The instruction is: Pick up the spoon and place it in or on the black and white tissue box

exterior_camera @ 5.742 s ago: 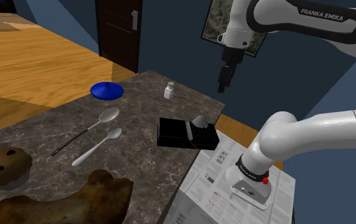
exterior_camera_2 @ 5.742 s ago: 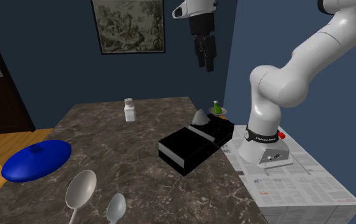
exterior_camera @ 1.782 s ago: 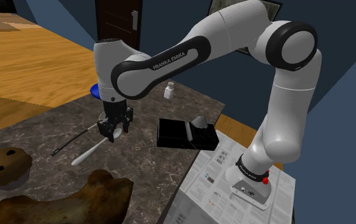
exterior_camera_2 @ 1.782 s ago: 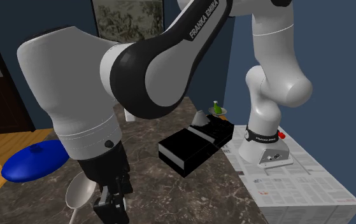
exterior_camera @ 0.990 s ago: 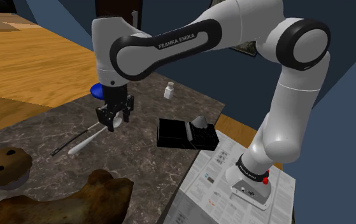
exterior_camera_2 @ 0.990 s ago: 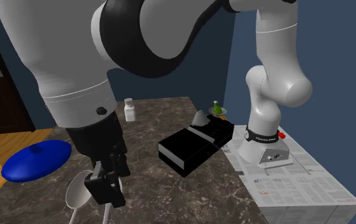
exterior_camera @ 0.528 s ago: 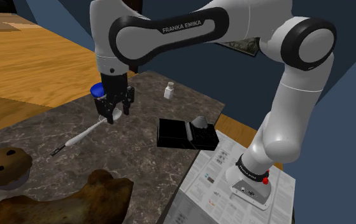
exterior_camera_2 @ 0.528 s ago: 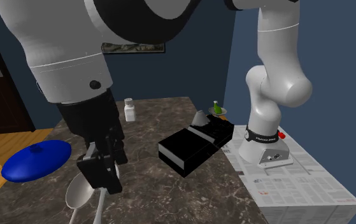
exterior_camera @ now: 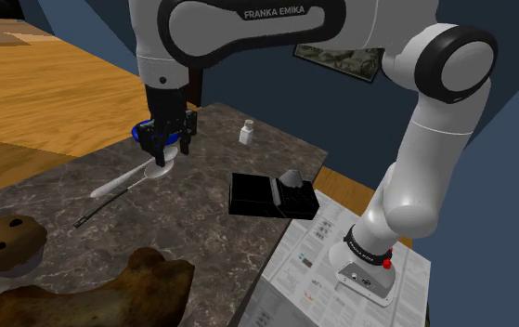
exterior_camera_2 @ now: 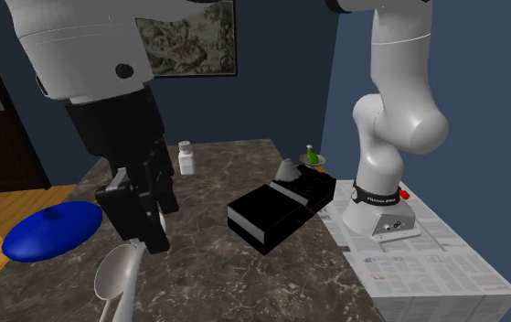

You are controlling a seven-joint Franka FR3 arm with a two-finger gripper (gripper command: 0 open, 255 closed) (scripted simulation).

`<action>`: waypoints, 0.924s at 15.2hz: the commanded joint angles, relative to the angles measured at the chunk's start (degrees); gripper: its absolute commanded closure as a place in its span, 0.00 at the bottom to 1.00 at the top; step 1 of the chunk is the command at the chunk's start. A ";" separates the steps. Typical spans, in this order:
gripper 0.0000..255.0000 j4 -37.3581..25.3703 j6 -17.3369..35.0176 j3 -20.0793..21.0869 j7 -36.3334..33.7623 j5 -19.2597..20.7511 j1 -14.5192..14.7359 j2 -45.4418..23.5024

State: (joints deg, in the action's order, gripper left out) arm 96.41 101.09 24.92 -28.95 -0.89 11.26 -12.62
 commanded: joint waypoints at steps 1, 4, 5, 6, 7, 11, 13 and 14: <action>1.00 -1.31 -1.46 0.05 -0.11 -0.05 0.04 0.14; 1.00 -3.39 -3.70 0.10 -0.23 -0.13 0.07 0.33; 1.00 -4.12 -4.46 0.12 -0.28 -0.14 0.09 0.36; 1.00 -4.54 -4.91 0.13 -0.31 -0.15 0.10 0.39; 1.00 -1.46 -4.22 -0.05 0.81 -1.14 -0.78 2.93; 1.00 9.60 -2.48 -1.32 5.62 -4.78 -3.54 12.69; 1.00 14.48 -2.13 -2.33 8.10 -6.32 -4.43 17.33; 1.00 16.78 -2.07 -2.92 9.34 -6.99 -4.79 19.59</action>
State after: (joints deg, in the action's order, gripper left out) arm 111.02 98.98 22.48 -20.78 -7.18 6.85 4.78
